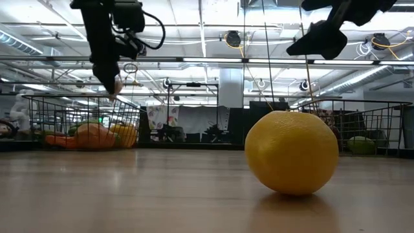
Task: Sort produce into baskets
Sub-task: Put the white garlic into the left wire basket, then put the right yellow lemon into the right wire basket
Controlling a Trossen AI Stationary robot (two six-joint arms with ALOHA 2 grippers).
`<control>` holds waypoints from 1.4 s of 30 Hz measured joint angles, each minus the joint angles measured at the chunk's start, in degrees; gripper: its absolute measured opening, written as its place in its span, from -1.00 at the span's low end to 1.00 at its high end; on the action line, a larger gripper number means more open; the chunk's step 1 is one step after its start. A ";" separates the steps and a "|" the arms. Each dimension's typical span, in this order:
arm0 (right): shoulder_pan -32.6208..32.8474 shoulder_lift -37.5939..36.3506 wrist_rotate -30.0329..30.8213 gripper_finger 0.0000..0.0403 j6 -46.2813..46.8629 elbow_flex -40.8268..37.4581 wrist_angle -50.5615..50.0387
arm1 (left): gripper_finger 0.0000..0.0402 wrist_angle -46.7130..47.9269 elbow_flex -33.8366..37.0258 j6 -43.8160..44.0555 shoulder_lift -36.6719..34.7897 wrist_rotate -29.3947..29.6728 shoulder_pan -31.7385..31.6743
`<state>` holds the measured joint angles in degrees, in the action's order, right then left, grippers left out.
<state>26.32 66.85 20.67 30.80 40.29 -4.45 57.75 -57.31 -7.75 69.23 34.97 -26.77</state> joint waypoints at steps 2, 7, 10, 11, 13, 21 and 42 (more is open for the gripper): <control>0.07 -0.01 0.00 0.95 0.04 0.00 0.01 | 0.35 -0.25 0.34 0.05 -0.02 -1.82 -0.88; 0.05 -0.01 0.02 0.95 0.05 0.00 0.00 | 0.59 -0.43 0.34 1.48 -0.02 -3.26 -1.44; 0.05 0.00 0.02 0.95 0.05 0.00 -0.02 | 0.65 -0.37 0.34 3.60 -0.04 -2.50 -1.34; 0.05 0.00 0.02 0.95 0.07 0.00 -0.02 | 0.65 -0.16 0.32 4.80 -0.12 -2.43 -1.14; 0.05 0.00 0.07 0.95 0.07 0.00 -0.02 | 0.66 0.77 0.32 7.46 -0.74 -2.43 -0.20; 0.26 0.00 -0.41 0.95 0.23 0.00 -0.40 | 0.66 -2.53 -1.14 24.03 -5.60 -5.53 9.50; 8.71 7.39 -10.30 0.94 19.70 8.49 -22.69 | 0.66 -43.39 -1.12 19.00 12.30 -13.10 50.74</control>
<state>35.03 74.24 10.36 50.50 48.78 -27.14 14.36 -58.43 11.25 81.53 21.87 23.97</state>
